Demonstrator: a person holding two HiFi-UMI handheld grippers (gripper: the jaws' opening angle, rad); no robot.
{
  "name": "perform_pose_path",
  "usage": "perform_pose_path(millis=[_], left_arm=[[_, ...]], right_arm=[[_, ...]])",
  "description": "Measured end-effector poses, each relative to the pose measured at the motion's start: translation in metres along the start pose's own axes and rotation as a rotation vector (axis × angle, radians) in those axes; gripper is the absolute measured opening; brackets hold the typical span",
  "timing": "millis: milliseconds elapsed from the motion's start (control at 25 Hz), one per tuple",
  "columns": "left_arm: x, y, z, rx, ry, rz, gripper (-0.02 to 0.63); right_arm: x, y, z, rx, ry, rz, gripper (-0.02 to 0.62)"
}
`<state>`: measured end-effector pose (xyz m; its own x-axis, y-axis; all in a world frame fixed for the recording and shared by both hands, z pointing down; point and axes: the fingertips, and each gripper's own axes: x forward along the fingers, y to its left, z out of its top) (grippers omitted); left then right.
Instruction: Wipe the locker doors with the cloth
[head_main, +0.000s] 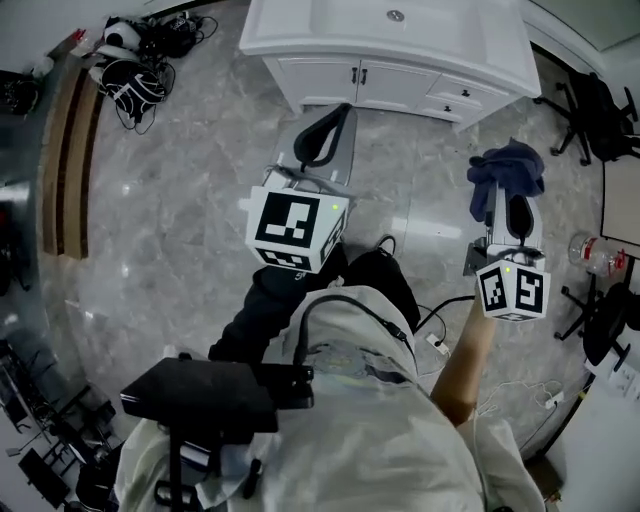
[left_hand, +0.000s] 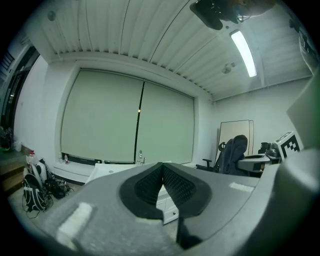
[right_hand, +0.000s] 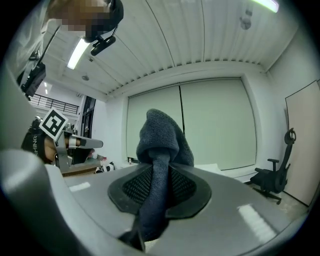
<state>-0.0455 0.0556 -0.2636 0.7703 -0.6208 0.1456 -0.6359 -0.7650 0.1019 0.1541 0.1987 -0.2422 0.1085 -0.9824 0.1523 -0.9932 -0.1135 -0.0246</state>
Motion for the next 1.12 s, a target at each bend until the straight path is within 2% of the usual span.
perform_pose_path(millis=[280,720,920,1120], left_arm=[[0.001,-0.002,0.0,-0.012,-0.004,0.013,0.002],[0.01,-0.025,-0.005,-0.012,-0.019,0.056,0.002],[-0.004,-0.029,-0.016,0.008,-0.047,0.056,0.002],[0.03,-0.038,0.011,0.015,-0.022,0.049,0.002]], right_arm=[[-0.002,0.012,0.007,-0.014,-0.002,0.046,0.078],[0.011,-0.001,0.02,-0.033,-0.063,0.097,0.072],[0.001,0.011,0.007,-0.037,-0.099,0.11,0.072],[0.025,-0.015,0.031,0.002,-0.086,0.11,0.072]])
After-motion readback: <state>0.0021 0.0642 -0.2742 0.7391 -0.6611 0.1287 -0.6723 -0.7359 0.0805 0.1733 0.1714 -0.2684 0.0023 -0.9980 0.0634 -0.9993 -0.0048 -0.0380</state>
